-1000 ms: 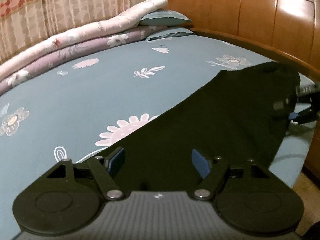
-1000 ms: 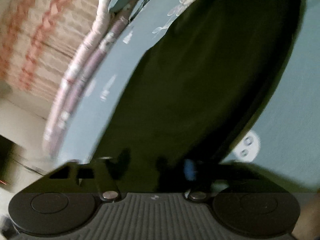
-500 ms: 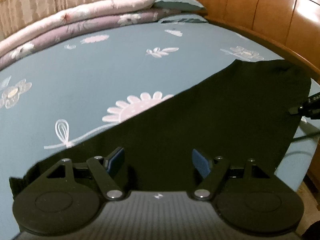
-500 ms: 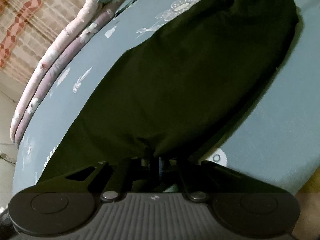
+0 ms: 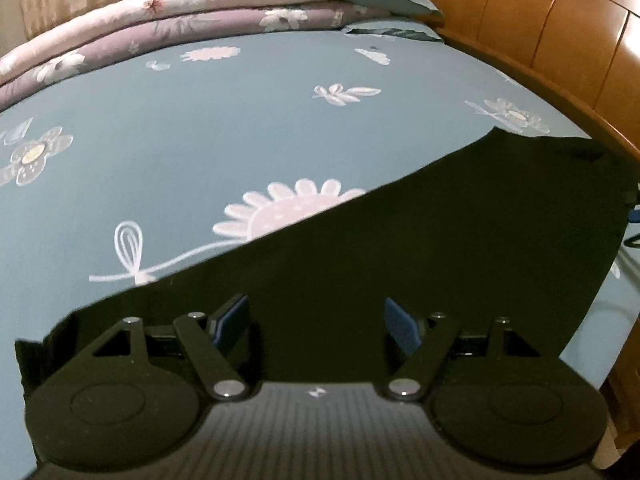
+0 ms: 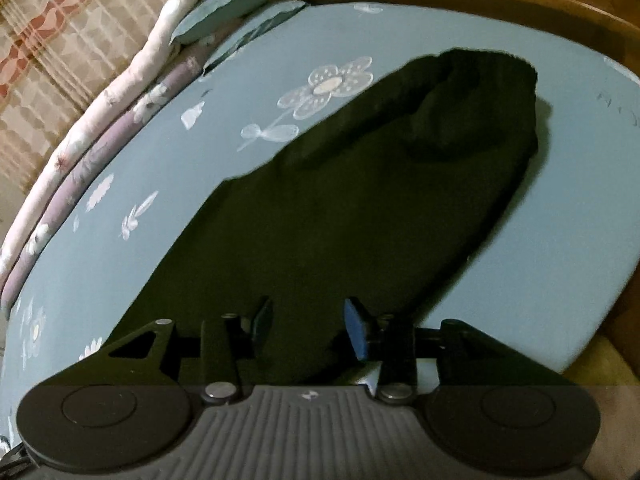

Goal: Fold clothes

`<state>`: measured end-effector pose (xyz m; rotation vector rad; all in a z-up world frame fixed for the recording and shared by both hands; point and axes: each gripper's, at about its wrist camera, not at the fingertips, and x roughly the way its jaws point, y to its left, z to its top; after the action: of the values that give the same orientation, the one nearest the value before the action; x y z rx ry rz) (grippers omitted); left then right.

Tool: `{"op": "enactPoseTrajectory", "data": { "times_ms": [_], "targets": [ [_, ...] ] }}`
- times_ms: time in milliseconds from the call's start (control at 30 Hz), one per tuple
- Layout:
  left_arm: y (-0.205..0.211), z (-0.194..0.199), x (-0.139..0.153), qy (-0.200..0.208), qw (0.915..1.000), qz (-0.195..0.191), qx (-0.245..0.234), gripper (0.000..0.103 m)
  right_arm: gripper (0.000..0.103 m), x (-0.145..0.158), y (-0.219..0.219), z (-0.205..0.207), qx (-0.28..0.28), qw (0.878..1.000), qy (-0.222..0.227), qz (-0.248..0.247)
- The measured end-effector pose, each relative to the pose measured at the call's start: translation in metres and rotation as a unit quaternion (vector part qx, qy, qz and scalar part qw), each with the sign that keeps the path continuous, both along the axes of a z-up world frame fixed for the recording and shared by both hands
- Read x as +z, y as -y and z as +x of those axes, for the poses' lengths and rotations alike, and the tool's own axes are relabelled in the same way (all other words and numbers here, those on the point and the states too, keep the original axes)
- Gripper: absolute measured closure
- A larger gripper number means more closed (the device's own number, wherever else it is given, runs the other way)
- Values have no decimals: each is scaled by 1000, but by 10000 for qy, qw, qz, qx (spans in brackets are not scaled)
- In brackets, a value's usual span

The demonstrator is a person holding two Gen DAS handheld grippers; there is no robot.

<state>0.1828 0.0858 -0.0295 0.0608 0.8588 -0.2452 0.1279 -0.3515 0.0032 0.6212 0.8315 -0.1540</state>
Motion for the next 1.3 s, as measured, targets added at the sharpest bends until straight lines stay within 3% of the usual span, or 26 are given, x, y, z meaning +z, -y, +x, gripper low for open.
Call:
{"op": "enactPoseTrajectory", "data": {
  "times_ms": [167,267,600,867,1033,1067,1100,1133,1300],
  "targets": [
    [13,6,9,-37,9999,87,54,27,57,-19,50,-8,-705,9960,158,531],
    [21,10,14,-59,9998,139,87,27,72,-37,84,-13,-1104,9912,168,715],
    [69,25,35,5,9993,334,-187,27,71,-75,136,-6,-1641,9787,278,1203],
    [104,39,39,5,9980,419,-476,27,70,-59,155,-10,-1811,9779,512,909],
    [122,43,39,-13,9972,417,-622,27,71,-60,166,-2,-1619,9812,536,909],
    [125,44,39,-12,9970,427,-639,27,75,-61,167,0,-1591,9819,521,882],
    [128,44,40,-13,9969,433,-651,27,88,-61,167,1,-1559,9828,513,851],
    [130,44,40,-19,9969,437,-659,27,94,-60,166,2,-1523,9837,524,798],
    [138,45,39,-69,9966,476,-662,27,100,-41,172,8,-1270,9892,614,391]
  ]
}}
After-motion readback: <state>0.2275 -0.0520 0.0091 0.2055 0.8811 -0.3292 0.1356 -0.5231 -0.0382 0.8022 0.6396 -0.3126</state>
